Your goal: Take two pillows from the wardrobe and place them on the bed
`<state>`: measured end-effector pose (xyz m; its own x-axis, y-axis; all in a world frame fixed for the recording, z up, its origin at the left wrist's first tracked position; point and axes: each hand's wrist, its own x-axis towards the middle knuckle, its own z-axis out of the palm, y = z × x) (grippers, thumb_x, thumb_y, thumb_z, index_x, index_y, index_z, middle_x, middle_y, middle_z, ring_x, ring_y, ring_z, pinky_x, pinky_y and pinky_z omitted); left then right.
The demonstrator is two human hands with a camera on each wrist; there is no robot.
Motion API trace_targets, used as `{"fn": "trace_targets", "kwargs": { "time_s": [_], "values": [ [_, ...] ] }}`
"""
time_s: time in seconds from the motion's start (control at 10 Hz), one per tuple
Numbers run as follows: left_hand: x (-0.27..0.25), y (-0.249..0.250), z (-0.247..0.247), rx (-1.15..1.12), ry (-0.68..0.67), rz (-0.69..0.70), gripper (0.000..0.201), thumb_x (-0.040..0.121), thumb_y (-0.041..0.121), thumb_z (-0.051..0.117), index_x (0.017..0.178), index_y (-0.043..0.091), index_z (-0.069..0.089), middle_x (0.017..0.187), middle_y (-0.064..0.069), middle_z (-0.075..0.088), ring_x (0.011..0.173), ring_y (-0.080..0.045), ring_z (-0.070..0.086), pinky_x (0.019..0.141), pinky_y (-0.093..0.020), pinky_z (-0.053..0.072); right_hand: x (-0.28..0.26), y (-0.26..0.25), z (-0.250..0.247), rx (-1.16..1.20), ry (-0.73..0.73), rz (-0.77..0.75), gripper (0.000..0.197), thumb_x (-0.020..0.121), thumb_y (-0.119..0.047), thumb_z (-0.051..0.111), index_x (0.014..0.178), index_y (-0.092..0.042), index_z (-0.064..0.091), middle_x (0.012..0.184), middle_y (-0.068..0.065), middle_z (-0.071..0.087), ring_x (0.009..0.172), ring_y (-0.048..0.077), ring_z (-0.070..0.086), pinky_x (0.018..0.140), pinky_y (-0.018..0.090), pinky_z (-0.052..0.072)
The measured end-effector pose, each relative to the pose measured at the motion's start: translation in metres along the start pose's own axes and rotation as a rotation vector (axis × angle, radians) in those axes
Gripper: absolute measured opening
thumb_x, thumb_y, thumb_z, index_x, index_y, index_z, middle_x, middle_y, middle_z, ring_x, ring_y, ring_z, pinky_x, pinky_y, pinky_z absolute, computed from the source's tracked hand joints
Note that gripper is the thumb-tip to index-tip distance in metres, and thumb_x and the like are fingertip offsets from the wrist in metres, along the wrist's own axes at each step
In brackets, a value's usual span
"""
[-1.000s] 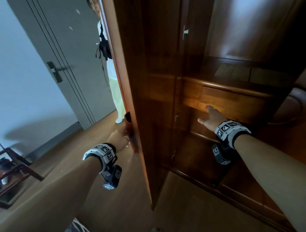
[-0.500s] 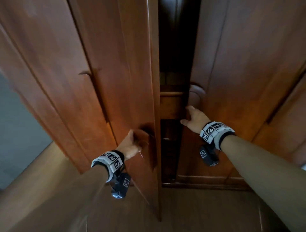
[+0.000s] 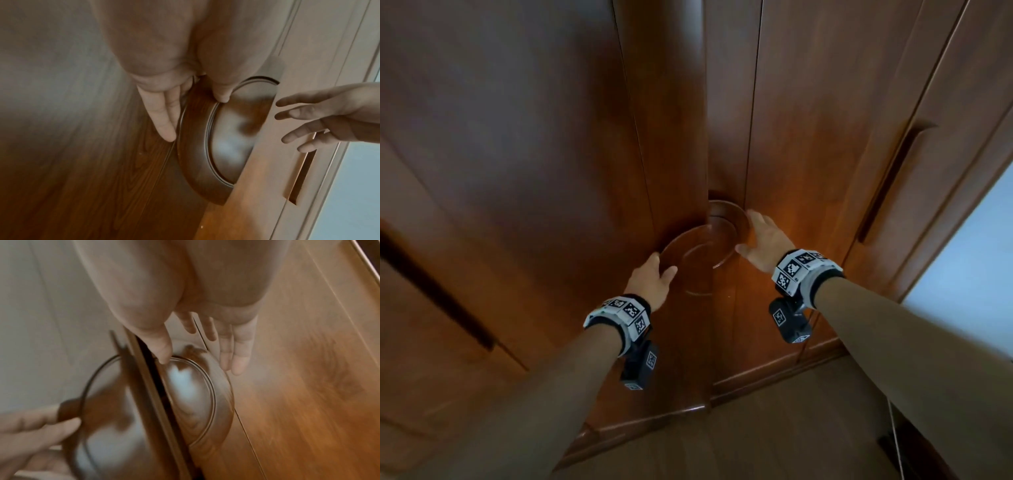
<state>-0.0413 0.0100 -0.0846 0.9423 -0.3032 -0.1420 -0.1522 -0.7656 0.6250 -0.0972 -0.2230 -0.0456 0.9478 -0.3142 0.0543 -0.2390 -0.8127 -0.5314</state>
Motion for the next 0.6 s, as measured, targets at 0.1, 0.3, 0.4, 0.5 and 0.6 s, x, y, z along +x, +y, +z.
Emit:
{"fn": "trace_targets", "kwargs": {
  "time_s": [0.1, 0.3, 0.4, 0.5, 0.6],
  "values": [
    [0.041, -0.001, -0.009, 0.026, 0.019, 0.031, 0.058, 0.103, 0.039, 0.037, 0.152, 0.01, 0.025, 0.147, -0.019, 0.047, 0.135, -0.035, 0.046, 0.107, -0.043, 0.039, 0.021, -0.006, 0.011, 0.017, 0.037, 0.022, 0.082, 0.089, -0.03, 0.064, 0.154, -0.025, 0.014, 0.161, 0.003, 0.02, 0.139, 0.028, 0.041, 0.108, 0.04, 0.041],
    [0.076, -0.013, -0.012, 0.05, -0.022, 0.095, 0.062, 0.1, 0.046, 0.04, 0.151, 0.013, 0.027, 0.145, -0.017, 0.049, 0.135, -0.033, 0.047, 0.111, -0.047, 0.04, 0.039, -0.007, 0.025, 0.023, 0.079, 0.092, 0.08, 0.091, -0.031, 0.061, 0.154, -0.023, 0.013, 0.153, 0.007, 0.033, 0.121, 0.025, 0.057, 0.087, 0.025, 0.046],
    [0.075, -0.016, -0.007, 0.019, -0.032, 0.079, 0.062, 0.1, 0.042, 0.043, 0.153, 0.015, 0.022, 0.146, -0.018, 0.048, 0.134, -0.034, 0.048, 0.109, -0.046, 0.041, 0.035, -0.011, 0.023, 0.031, 0.048, 0.123, 0.083, 0.09, -0.032, 0.062, 0.154, -0.028, 0.01, 0.156, 0.006, 0.029, 0.131, 0.026, 0.049, 0.099, 0.035, 0.046],
    [0.072, -0.013, -0.005, 0.003, -0.047, 0.045, 0.067, 0.099, 0.037, 0.048, 0.154, 0.015, 0.016, 0.148, -0.02, 0.044, 0.135, -0.037, 0.046, 0.108, -0.048, 0.04, 0.022, -0.012, 0.017, 0.033, 0.025, 0.124, 0.083, 0.09, -0.032, 0.063, 0.154, -0.027, 0.011, 0.158, 0.004, 0.027, 0.138, 0.026, 0.042, 0.106, 0.037, 0.041],
    [0.07, -0.021, 0.0, 0.0, -0.112, -0.054, 0.07, 0.095, 0.039, 0.055, 0.151, 0.013, 0.022, 0.143, -0.018, 0.05, 0.129, -0.037, 0.052, 0.106, -0.049, 0.044, 0.001, -0.011, 0.001, 0.037, 0.036, 0.069, 0.079, 0.089, -0.035, 0.064, 0.152, -0.028, 0.018, 0.152, 0.005, 0.037, 0.127, 0.024, 0.053, 0.103, 0.038, 0.047]
  ]
}}
